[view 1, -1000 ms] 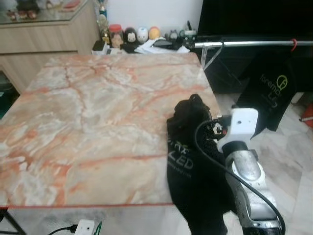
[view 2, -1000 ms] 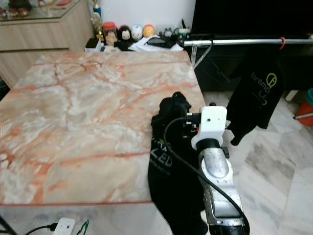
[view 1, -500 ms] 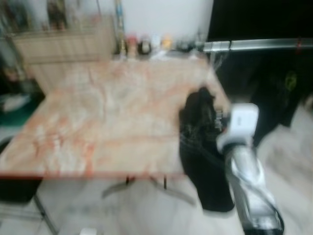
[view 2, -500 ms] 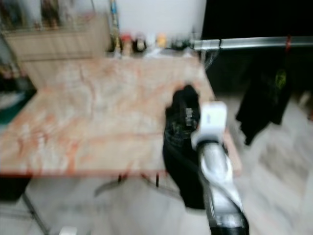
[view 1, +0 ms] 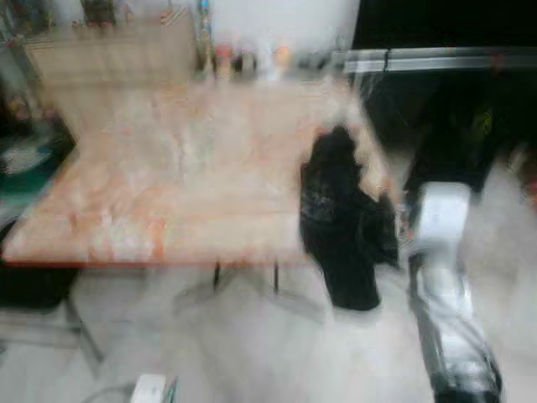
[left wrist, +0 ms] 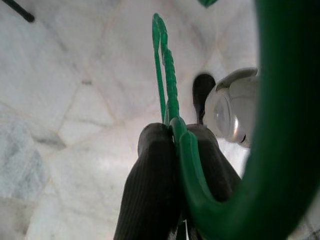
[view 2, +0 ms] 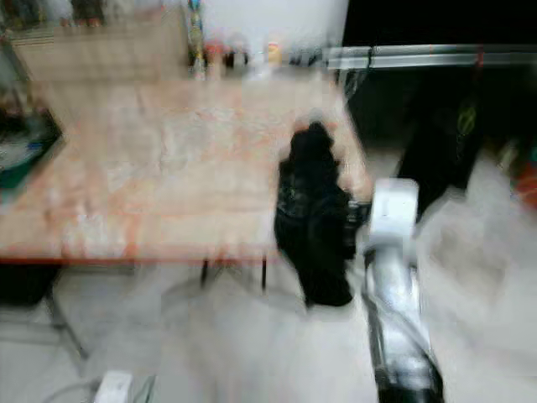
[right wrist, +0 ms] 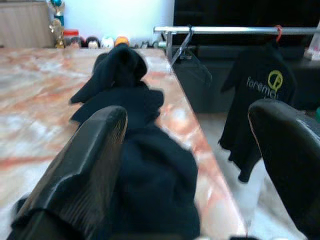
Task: Hang hanger
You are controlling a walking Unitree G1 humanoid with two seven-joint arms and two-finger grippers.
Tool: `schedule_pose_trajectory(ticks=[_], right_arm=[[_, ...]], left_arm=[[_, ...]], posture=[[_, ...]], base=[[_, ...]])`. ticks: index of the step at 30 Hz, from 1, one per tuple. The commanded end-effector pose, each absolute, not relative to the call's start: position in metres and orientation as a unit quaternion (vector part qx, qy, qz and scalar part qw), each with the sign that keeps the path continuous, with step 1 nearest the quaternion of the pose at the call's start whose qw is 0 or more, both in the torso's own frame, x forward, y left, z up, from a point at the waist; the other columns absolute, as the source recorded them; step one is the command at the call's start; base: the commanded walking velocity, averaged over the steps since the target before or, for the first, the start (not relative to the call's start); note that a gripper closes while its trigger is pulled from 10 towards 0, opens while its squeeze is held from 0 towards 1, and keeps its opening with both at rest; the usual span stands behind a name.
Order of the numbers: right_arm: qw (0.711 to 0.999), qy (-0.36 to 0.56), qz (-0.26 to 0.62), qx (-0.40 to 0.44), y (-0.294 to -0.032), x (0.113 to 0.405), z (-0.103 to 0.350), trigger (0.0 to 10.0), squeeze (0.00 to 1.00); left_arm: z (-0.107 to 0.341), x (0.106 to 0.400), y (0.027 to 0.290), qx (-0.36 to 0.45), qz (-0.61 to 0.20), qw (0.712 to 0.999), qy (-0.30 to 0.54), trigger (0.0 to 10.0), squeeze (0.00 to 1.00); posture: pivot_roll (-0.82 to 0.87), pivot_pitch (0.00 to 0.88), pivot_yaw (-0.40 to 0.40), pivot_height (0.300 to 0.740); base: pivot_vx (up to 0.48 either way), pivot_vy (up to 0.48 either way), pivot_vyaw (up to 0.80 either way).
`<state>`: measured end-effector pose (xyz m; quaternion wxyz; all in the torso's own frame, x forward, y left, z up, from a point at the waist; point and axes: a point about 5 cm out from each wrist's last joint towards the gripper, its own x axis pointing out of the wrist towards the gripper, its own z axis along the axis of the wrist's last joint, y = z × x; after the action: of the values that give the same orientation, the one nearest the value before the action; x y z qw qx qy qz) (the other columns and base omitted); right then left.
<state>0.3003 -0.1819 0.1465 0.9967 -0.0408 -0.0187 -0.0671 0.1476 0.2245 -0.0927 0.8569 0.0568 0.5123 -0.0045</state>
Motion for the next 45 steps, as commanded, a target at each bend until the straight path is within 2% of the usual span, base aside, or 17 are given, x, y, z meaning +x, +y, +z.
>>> schedule_pose_trajectory(ticks=[1,6,12,22,28,30,35,45], right_arm=[[0.996,-0.012,-0.072,-0.046,-0.185,0.300,0.142,10.0,0.00],[0.995,0.013,-0.082,-0.051,-0.189,0.299,0.126,10.0,0.00],[0.989,0.097,-0.103,-0.053,-0.203,0.296,0.082,10.0,0.00],[0.967,0.236,-0.059,-0.075,-0.194,0.281,0.011,10.0,0.00],[0.934,0.351,-0.036,-0.053,-0.185,0.250,-0.037,10.0,0.00],[0.930,0.363,-0.035,-0.051,-0.184,0.246,-0.041,10.0,0.00],[0.896,0.439,-0.043,-0.040,-0.192,0.209,-0.069,10.0,0.00],[0.883,0.465,-0.060,-0.020,-0.197,0.179,-0.085,10.0,0.00]], left_arm=[[-0.094,0.146,0.224,0.059,-0.005,0.854,0.517,10.0,0.00],[-0.094,0.146,0.223,0.062,-0.008,0.853,0.518,10.0,0.00],[-0.094,0.148,0.221,0.066,-0.009,0.852,0.519,10.0,0.00],[-0.094,0.144,0.224,0.073,-0.012,0.849,0.523,10.0,0.00],[-0.093,0.144,0.229,0.065,-0.009,0.853,0.518,10.0,0.00],[-0.093,0.145,0.229,0.065,-0.009,0.853,0.517,10.0,0.00],[-0.092,0.150,0.224,0.075,-0.017,0.851,0.520,10.0,0.00],[-0.094,0.150,0.217,0.090,-0.027,0.847,0.523,10.0,0.00]], posture=[[0.08,0.000,0.015,0.740],[0.08,0.000,0.017,0.740],[0.08,0.000,0.019,0.740],[0.07,0.000,0.024,0.740],[0.07,0.000,0.029,0.740],[0.07,0.000,0.029,0.740],[0.07,0.000,0.026,0.740],[0.07,0.000,0.022,0.740]], base=[[-0.285,0.000,0.00],[-0.223,0.000,0.00],[0.000,0.000,0.00],[0.000,0.000,0.00],[0.000,0.000,0.00],[0.000,0.000,0.00],[0.000,0.000,0.00],[0.000,-0.147,0.00]])
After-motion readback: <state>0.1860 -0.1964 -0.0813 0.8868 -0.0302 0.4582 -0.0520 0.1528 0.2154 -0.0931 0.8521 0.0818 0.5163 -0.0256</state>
